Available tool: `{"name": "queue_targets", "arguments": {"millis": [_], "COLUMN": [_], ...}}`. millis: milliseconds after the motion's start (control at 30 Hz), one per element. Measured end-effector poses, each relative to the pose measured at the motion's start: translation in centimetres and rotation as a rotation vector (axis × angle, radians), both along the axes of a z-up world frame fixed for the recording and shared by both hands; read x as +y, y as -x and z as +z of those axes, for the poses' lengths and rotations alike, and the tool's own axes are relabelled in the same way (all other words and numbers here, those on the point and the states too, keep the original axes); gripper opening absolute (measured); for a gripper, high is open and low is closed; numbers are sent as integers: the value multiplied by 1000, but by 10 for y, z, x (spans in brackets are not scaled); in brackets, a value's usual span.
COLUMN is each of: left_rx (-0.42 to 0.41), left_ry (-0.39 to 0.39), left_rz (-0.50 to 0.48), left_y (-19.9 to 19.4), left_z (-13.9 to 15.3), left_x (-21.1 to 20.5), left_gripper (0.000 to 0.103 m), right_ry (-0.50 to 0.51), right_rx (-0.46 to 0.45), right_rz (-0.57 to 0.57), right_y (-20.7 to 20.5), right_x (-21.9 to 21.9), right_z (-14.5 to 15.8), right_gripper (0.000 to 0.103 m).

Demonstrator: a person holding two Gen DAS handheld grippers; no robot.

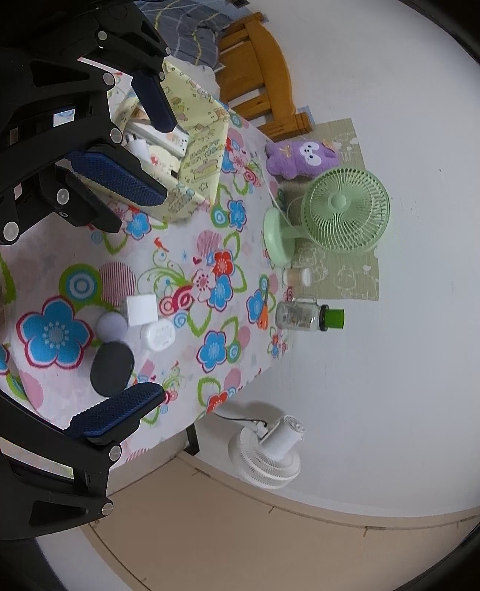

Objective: Organize rigid objects
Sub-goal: 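Withdraw both tools from the box back toward the remaining objects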

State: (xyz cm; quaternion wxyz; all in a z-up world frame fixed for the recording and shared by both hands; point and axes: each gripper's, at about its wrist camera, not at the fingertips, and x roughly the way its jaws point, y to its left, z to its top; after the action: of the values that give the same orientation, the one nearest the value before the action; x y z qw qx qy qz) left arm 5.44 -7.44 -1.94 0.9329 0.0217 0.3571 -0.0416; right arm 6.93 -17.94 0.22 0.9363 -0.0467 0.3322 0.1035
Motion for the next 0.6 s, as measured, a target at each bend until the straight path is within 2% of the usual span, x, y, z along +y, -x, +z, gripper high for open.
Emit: {"name": "queue_targets", "arguments": {"millis": [267, 600], "left_rx": [12, 29], "left_ry": [1, 17], "left_rz": [-15, -20], "left_y": [-7, -18], "left_z": [-6, -20], "left_x": [-16, -31], "left_gripper": [89, 90], "right_ry": [4, -34], "right_rx": [-1, 43], "right_rz": [-32, -48], "right_y": [-4, -13], "right_x": [-17, -40], "right_z": [-6, -22], "right_gripper": [98, 98]}}
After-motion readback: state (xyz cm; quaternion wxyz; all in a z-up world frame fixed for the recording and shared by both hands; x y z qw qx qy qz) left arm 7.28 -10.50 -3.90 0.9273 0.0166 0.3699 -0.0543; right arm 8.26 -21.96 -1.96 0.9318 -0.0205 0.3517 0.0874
